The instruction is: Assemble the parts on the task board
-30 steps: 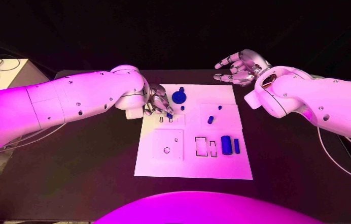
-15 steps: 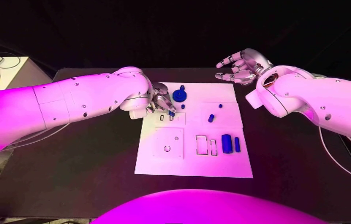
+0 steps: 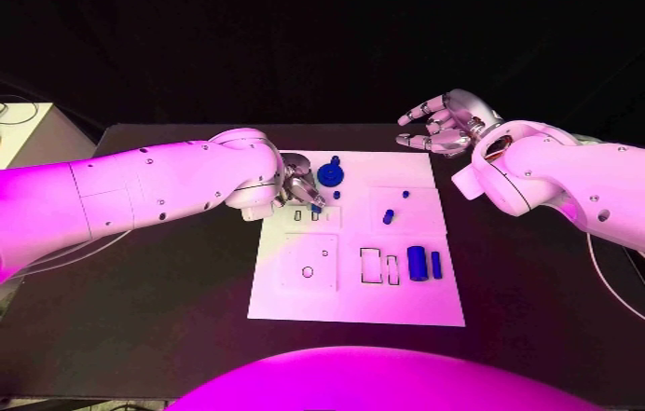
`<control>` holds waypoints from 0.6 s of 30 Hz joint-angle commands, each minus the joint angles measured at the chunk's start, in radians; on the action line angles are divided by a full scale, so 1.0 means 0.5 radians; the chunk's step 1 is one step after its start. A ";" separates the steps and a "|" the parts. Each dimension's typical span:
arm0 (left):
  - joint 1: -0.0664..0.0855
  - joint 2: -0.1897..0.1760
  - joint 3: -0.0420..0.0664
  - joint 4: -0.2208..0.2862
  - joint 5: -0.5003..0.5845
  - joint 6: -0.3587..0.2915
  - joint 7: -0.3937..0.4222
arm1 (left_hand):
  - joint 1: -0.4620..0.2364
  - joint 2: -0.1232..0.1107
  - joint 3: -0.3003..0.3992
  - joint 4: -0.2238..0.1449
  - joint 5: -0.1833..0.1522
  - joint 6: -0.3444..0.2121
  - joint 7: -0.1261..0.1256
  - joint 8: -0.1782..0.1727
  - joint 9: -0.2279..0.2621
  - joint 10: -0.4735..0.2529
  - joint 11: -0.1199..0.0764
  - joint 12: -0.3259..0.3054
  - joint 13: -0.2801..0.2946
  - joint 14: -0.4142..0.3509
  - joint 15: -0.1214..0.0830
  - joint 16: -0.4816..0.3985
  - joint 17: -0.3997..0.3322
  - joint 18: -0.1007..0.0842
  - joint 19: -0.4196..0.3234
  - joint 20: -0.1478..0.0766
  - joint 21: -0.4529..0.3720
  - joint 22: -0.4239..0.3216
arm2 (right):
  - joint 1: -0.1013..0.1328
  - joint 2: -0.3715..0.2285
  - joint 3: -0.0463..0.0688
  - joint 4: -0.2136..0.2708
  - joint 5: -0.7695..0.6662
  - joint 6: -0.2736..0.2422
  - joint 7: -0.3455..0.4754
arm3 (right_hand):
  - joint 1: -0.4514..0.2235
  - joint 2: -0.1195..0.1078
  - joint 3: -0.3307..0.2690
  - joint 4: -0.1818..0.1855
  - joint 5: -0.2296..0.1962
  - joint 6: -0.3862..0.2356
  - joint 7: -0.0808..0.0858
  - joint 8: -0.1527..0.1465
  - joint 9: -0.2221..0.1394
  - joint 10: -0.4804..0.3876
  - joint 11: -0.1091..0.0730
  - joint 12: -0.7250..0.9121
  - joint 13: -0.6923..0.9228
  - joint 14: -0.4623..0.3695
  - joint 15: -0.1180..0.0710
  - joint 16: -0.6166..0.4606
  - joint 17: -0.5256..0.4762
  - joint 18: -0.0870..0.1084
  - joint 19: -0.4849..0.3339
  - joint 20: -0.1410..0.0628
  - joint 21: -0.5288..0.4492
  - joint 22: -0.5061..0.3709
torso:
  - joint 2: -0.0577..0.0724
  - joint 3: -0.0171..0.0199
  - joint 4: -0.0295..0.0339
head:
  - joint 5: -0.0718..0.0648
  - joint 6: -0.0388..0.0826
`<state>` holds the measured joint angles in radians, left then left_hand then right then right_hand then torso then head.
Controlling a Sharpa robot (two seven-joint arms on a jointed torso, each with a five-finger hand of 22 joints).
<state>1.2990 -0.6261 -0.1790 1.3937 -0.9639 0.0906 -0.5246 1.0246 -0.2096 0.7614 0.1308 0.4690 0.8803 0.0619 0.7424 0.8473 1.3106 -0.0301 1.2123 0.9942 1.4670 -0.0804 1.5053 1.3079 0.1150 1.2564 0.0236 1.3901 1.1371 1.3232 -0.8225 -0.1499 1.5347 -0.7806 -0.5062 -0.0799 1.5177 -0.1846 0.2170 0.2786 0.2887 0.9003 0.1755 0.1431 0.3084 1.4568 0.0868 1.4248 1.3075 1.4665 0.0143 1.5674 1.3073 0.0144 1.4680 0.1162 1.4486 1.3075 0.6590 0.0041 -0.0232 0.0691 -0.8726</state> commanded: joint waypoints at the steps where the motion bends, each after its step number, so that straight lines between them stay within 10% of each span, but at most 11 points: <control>1: -0.010 0.005 -0.002 0.002 -0.053 -0.009 0.018 | 0.006 0.019 0.423 -0.436 0.011 0.039 -0.027 0.008 0.003 0.017 0.005 0.015 0.005 0.135 -0.009 0.007 0.241 -0.038 0.016 0.005 0.009 0.003 | -0.002 -0.001 0.001 -0.002 0.001 0.020 0.012 | -0.018 -0.008 0.014 -0.001 0.001 -0.019 0.000 0.009 0.002 -0.016 0.003 -0.008 0.277 0.199 -0.001 -0.006 0.495 0.038 0.068 0.001 -0.013 0.345 | 0.001 -0.0007 -0.001 | 0.001 0.000; 18: -0.028 -0.022 -0.003 0.024 -0.084 0.010 0.015 | 0.006 0.020 0.424 -0.437 0.018 0.041 -0.028 0.008 0.005 0.018 0.003 0.015 0.004 0.135 -0.010 0.008 0.243 -0.040 0.023 0.004 0.014 0.013 | -0.010 -0.002 0.000 -0.004 -0.004 0.043 0.013 | -0.020 -0.010 0.018 -0.001 0.002 -0.021 -0.001 0.011 0.002 -0.016 0.003 -0.007 0.277 0.200 -0.001 -0.005 0.497 0.039 0.067 0.001 -0.015 0.344 | 0.001 -0.0020 0.001 | 0.002 0.000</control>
<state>1.2855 -0.6373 -0.1804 1.4028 -0.9944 0.0886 -0.5252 1.0259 -0.2082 0.7614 0.1308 0.4710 0.8846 0.0606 0.7429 0.8493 1.3139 -0.0266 1.2163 0.9958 1.4671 -0.0805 1.5052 1.3077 0.1150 1.2599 0.0272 1.3935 1.1422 1.3191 -0.8231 -0.1500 1.5335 -0.7805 -0.4983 -0.0798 1.5143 -0.1881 0.2198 0.2757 0.2887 0.8966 0.1719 0.1431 0.3083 1.4568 0.0868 1.4248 1.3074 1.4666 0.0143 1.5674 1.3079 0.0144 1.4680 0.1162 1.4444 1.3080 0.6600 0.0033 -0.0229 0.0710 -0.8727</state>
